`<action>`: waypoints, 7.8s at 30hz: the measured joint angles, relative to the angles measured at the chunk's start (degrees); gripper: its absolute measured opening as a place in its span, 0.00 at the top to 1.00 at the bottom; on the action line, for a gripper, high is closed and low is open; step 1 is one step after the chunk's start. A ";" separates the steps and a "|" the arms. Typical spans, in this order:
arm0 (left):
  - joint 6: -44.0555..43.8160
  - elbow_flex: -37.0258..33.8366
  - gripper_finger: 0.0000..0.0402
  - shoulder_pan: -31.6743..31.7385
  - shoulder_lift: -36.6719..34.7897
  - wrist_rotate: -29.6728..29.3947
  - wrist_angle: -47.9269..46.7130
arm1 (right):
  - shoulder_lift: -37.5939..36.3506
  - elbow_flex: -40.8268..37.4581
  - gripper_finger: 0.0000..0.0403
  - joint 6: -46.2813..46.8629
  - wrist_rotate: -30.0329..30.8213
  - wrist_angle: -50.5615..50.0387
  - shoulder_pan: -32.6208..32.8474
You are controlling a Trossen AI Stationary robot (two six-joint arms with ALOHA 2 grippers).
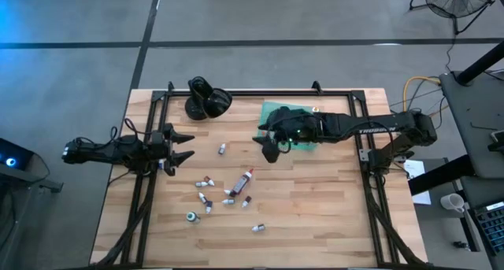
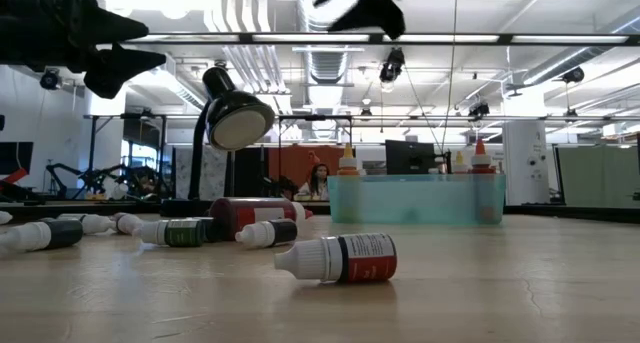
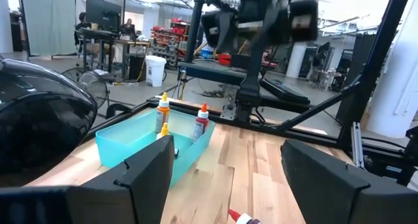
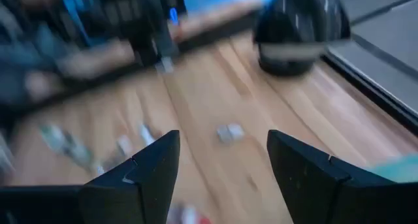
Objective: Pick & Place food coloring
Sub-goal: Put the black food coloring bottle into the green bin, then put the large green food coloring bottle into the green bin
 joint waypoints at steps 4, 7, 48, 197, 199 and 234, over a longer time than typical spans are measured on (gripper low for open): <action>0.00 0.00 0.37 0.00 0.00 0.00 0.01 | -0.02 -0.08 0.44 6.93 -0.08 10.10 0.07; 0.00 0.00 0.37 0.00 0.01 0.00 -0.01 | -0.02 -0.12 0.44 8.44 0.00 14.47 0.05; 0.00 -0.02 0.37 -0.02 0.24 0.02 -1.04 | 36.98 33.02 0.44 -2.77 -15.10 -42.20 21.75; -29.98 36.17 0.50 -9.22 35.13 21.19 -48.64 | 12.41 11.14 0.51 -4.23 -4.35 -45.21 -0.02; -28.42 38.31 0.50 -13.14 38.97 21.00 -48.51 | 12.44 11.14 0.51 -5.07 -3.90 -45.72 -0.02; -29.63 46.25 0.50 -37.77 71.33 13.35 -44.98 | 12.41 10.79 0.51 -15.96 0.22 -45.49 -0.07</action>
